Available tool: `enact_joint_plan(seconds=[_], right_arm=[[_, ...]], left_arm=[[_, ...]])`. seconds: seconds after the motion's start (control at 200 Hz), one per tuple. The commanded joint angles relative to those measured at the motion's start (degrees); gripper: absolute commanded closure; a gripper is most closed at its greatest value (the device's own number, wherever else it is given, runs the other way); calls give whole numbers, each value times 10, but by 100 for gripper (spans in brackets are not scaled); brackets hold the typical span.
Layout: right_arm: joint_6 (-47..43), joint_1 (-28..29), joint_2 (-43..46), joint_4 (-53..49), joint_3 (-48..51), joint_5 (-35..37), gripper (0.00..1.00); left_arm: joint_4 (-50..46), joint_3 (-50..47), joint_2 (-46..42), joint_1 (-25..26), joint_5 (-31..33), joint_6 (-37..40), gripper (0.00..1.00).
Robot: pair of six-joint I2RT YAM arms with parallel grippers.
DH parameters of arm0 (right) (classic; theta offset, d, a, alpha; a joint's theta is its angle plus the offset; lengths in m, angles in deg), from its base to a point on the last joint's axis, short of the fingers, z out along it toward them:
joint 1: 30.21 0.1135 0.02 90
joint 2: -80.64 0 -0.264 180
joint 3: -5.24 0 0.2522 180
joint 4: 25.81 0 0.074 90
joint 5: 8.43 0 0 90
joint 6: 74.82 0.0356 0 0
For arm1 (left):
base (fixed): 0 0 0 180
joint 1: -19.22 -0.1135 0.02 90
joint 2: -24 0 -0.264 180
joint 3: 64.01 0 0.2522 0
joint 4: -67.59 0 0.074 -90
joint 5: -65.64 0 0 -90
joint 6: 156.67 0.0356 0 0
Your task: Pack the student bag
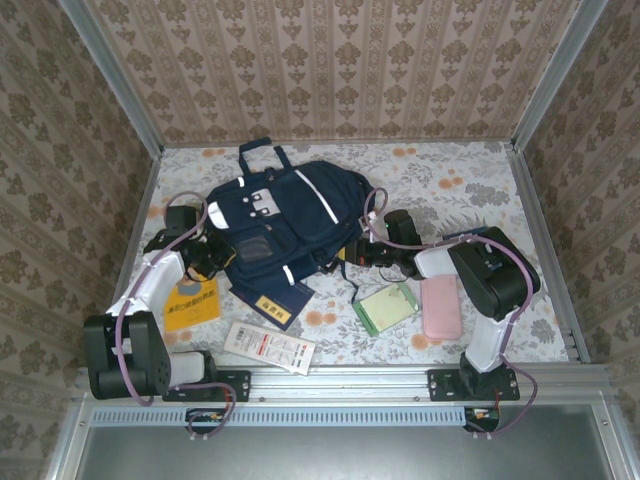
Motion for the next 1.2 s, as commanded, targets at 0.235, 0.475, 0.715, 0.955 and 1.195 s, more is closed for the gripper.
enact_joint_plan(seconds=[0.235, 0.475, 0.715, 0.955, 1.195], right_arm=[[-83, -28, 62, -119, -4, 51, 100], [-117, -59, 83, -206, -32, 134, 100], [-112, -88, 91, -216, -48, 159, 100], [-20, -145, 87, -177, -80, 123, 100], [77, -149, 106, -160, -93, 82, 100]], left_arm=[[1, 23, -2, -13, 10, 16, 100], [-3, 23, -4, -16, 15, 20, 100], [-6, 24, -5, -17, 19, 24, 100], [-4, 25, -3, -17, 16, 25, 100], [9, 61, 13, 11, -9, 31, 100]])
